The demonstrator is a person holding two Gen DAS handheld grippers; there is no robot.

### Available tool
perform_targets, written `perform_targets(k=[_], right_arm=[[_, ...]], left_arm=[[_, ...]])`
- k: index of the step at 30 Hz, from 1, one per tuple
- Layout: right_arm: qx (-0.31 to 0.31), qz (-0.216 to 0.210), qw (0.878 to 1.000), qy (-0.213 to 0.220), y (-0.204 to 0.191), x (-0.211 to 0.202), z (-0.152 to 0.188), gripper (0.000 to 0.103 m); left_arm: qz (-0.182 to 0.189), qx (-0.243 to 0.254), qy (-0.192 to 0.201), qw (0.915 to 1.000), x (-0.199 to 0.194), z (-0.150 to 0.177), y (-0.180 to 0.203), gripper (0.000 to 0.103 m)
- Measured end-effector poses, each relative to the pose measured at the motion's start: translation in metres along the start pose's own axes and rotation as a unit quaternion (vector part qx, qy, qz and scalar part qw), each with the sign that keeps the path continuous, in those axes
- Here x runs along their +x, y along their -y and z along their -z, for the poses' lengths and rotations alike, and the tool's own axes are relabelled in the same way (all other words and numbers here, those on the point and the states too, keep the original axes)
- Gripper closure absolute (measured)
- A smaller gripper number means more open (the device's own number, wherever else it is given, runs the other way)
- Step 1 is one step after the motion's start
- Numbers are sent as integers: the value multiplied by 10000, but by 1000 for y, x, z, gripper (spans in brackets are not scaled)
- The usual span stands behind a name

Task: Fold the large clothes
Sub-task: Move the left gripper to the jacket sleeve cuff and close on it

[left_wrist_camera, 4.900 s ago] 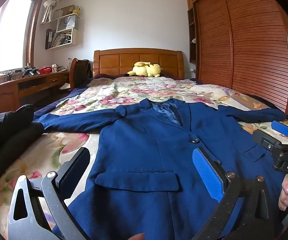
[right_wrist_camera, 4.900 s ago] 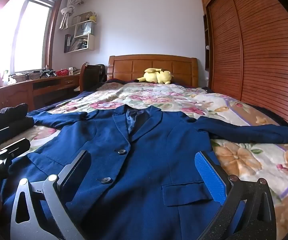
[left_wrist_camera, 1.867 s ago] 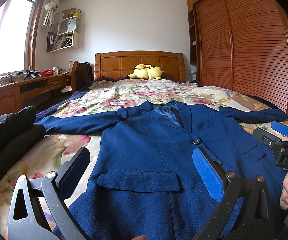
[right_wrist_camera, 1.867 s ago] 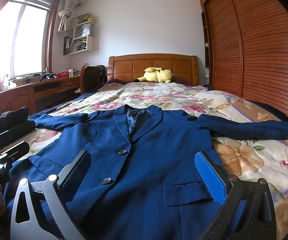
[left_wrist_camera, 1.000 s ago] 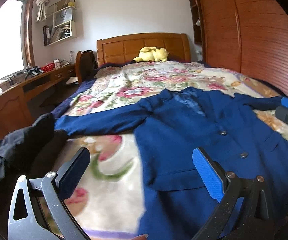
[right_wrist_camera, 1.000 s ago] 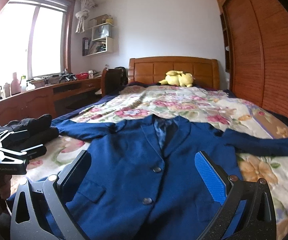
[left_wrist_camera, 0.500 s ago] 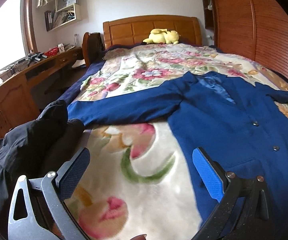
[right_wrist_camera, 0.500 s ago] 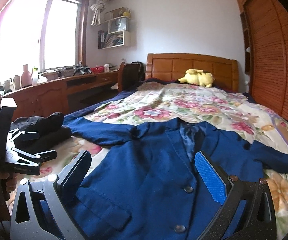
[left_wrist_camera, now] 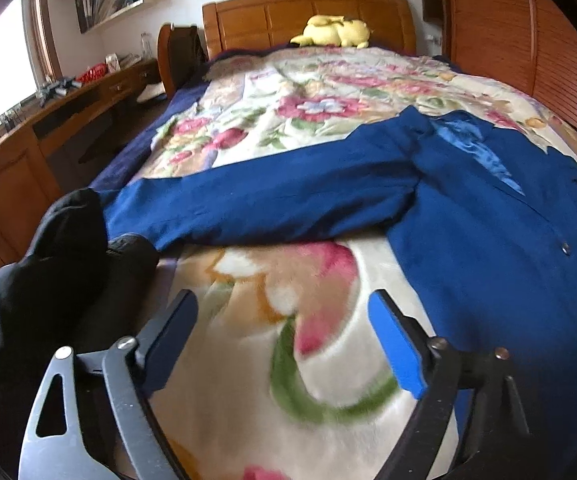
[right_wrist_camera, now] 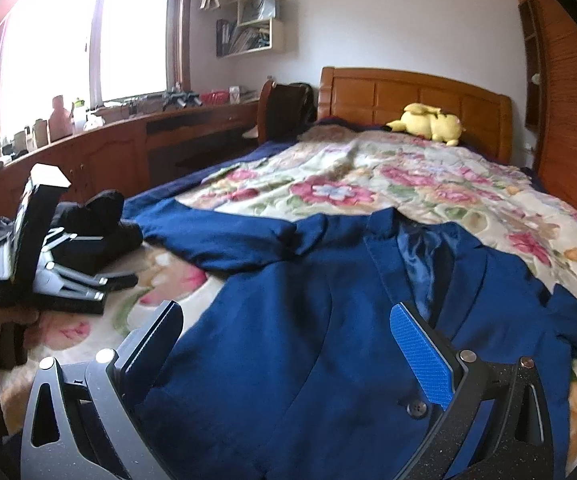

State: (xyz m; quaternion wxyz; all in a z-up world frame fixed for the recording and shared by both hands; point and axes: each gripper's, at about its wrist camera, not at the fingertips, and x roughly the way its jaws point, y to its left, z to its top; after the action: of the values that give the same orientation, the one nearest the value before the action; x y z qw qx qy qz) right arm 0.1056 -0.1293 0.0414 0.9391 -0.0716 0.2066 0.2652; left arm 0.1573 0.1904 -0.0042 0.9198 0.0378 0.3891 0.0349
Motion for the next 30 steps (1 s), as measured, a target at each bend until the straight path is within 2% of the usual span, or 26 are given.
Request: perform_targets(k=[8, 13, 17, 25, 26, 30], right_arm=[[77, -63, 9996, -271, 30, 8, -8, 0], [155, -65, 9995, -256, 24, 8, -6, 0], [160, -89, 9994, -284, 22, 16, -6, 0], [150, -98, 9994, -305, 18, 16, -4, 0], [149, -98, 9994, -307, 18, 16, -4, 0], [155, -86, 9994, -288, 18, 15, -4, 0]], left_arm=[[-81, -69, -443, 9990, 44, -30, -8, 26], [-393, 138, -784, 9961, 72, -43, -11, 26], [-479, 80, -1049, 9933, 92, -47, -19, 26], [-811, 266, -1179, 9893, 111, -47, -22, 26], [-824, 265, -1140, 9897, 111, -49, -23, 29], [-848, 333, -1085, 9899, 114, -55, -25, 65]])
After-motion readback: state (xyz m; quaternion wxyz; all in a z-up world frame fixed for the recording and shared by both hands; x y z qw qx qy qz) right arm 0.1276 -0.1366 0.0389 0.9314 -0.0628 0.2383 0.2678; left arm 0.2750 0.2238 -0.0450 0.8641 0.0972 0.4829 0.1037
